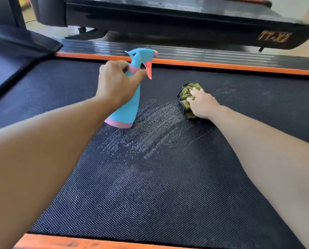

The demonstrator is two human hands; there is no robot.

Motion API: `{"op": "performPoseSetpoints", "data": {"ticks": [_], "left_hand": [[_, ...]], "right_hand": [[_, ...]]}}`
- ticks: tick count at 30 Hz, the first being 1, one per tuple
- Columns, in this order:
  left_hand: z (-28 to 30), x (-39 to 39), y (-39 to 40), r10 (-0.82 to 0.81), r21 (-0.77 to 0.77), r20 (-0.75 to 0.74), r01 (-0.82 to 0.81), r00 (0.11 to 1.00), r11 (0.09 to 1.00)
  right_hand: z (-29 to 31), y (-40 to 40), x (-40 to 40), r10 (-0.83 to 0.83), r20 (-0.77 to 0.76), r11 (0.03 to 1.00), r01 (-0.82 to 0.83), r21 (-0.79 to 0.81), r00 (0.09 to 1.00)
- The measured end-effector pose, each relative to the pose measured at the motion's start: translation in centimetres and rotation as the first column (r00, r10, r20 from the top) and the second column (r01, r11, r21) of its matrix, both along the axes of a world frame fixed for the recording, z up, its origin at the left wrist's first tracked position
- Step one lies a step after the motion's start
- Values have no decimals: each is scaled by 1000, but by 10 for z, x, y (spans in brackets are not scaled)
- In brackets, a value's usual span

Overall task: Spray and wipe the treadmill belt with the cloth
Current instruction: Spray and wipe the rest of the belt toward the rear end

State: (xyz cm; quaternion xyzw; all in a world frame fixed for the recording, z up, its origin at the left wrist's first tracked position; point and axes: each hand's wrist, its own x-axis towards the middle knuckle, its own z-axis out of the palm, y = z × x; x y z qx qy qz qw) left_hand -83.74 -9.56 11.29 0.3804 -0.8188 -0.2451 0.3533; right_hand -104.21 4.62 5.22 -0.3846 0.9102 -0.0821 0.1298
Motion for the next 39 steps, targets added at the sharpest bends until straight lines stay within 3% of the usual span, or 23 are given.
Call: {"op": "performPoseSetpoints", "data": {"ticks": [9, 13, 17, 20, 26, 33, 39], "left_hand": [[9, -16, -1, -61, 102, 162, 45, 985, 994], [34, -32, 4, -171, 333, 288, 69, 942, 940], [35, -53, 23, -337, 523, 228, 177, 913, 834], [29, -72, 34, -321, 504, 331, 121, 887, 855], [13, -92, 41, -237, 352, 492, 57, 838, 934], [14, -93, 37, -148, 233, 537, 23, 831, 972], [9, -95, 42, -236, 261, 586, 96, 775, 961]], "right_hand": [[2, 1, 2, 27, -20, 999, -26, 37, 999], [0, 3, 0, 52, -18, 998, -51, 36, 998], [2, 4, -12, 140, 15, 988, -141, 60, 990], [8, 13, -27, 89, 71, 994, -93, 53, 994], [0, 72, -78, -95, -78, 991, 102, 83, 992], [-13, 78, -88, -272, -29, 961, 271, -51, 962], [-19, 78, -96, -276, 2, 958, 275, -75, 961]]}}
